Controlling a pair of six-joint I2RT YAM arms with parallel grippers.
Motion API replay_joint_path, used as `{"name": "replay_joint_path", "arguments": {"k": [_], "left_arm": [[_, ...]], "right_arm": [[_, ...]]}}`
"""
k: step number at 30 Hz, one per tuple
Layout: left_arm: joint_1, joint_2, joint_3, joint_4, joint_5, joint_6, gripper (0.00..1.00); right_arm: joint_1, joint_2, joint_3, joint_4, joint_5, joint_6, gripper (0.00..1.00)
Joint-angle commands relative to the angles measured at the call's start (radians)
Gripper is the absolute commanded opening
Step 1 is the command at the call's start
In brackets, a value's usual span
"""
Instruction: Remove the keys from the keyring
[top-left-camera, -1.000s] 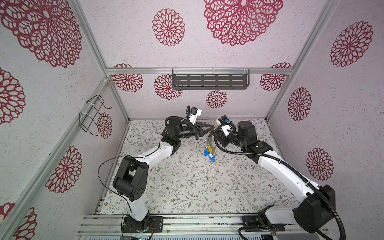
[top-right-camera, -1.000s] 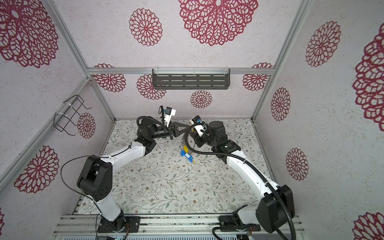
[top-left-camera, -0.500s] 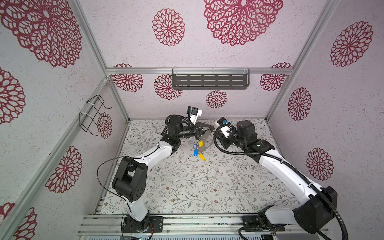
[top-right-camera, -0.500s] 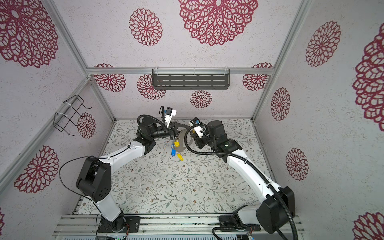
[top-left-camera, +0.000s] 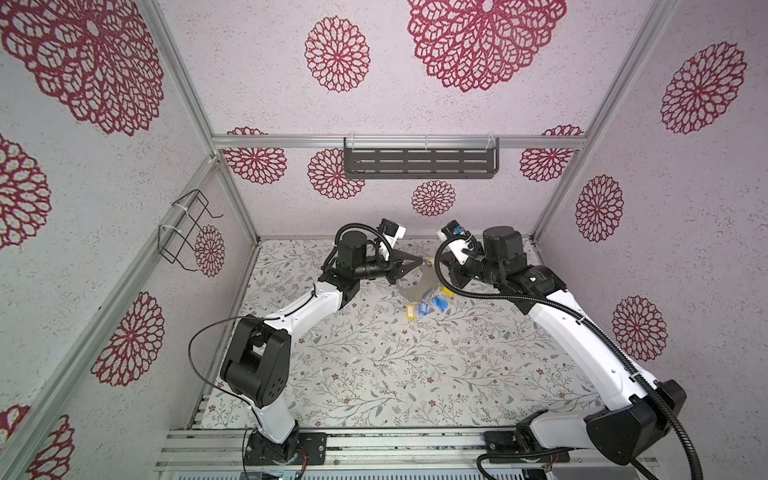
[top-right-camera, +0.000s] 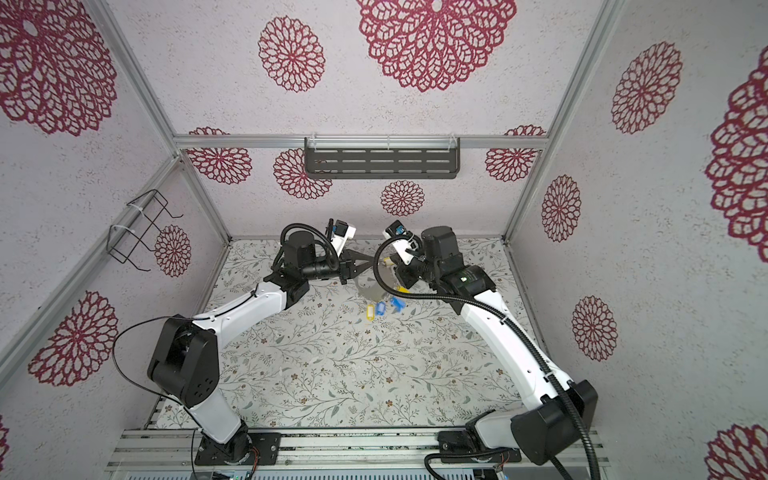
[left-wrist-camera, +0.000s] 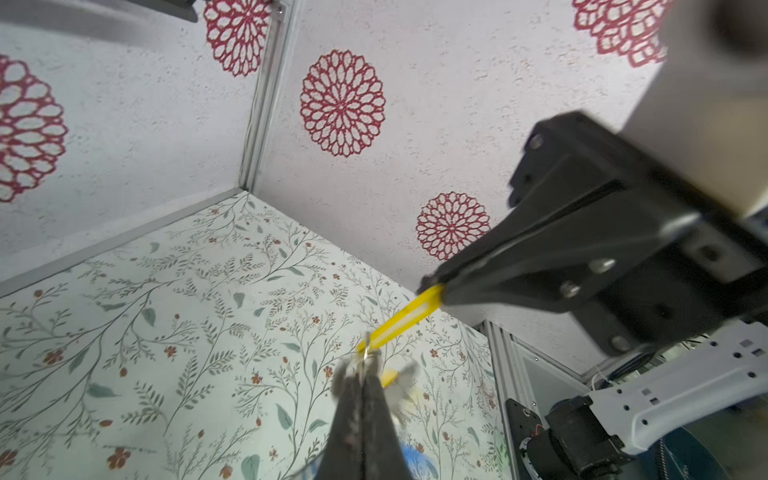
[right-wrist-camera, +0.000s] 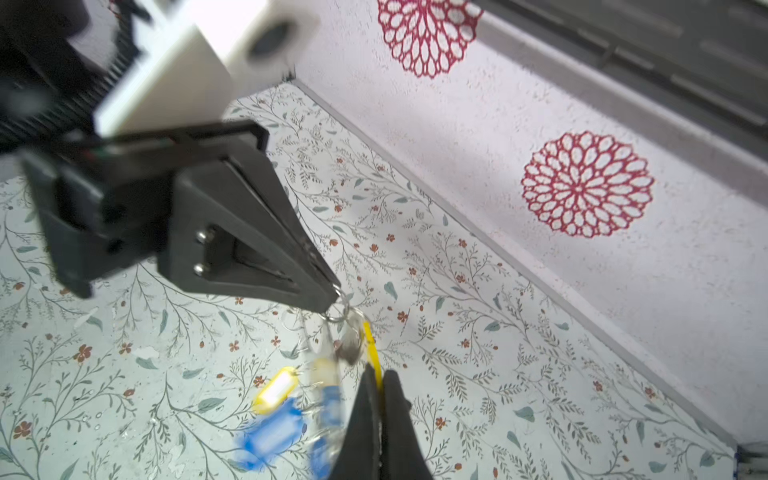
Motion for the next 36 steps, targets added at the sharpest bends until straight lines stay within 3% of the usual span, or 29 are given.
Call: {"name": "replay_joint_path", "arguments": {"k": [1, 7, 13, 21, 24, 31, 36], "left_arm": [[0.004, -0.005, 0.015, -0.037, -0.050, 0.061, 0.00], [0.015, -0.006, -0.025, 0.119, -0.033, -0.039, 0.00], [0.024, 0.001, -0.026, 0.168, -0.032, -0.084, 0.00], [0.024, 0.005, -0.014, 0.195, -0.034, -0.115, 0.00], [0.022, -0.002, -0.012, 0.185, -0.030, -0.113, 0.00], [0.003, -0.014, -0.003, 0.140, -0.079, -0.106, 0.00], [-0.019, -0.003, 0.015, 0.089, -0.092, -0.087, 0.00]], "right_arm": [[-0.003, 0.043, 0.047, -0.073, -0.019, 0.047, 0.00], [-0.001, 0.015, -0.048, -0.004, -0.034, 0.071, 0.00], [-0.005, -0.036, -0.182, 0.115, 0.004, 0.100, 0.00], [-0.007, -0.078, -0.271, 0.224, -0.034, 0.188, 0.00], [-0.018, -0.087, -0.271, 0.241, -0.011, 0.211, 0.00], [-0.049, -0.115, -0.266, 0.306, -0.108, 0.282, 0.00], [-0.050, -0.104, -0.189, 0.258, -0.111, 0.279, 0.00]]}}
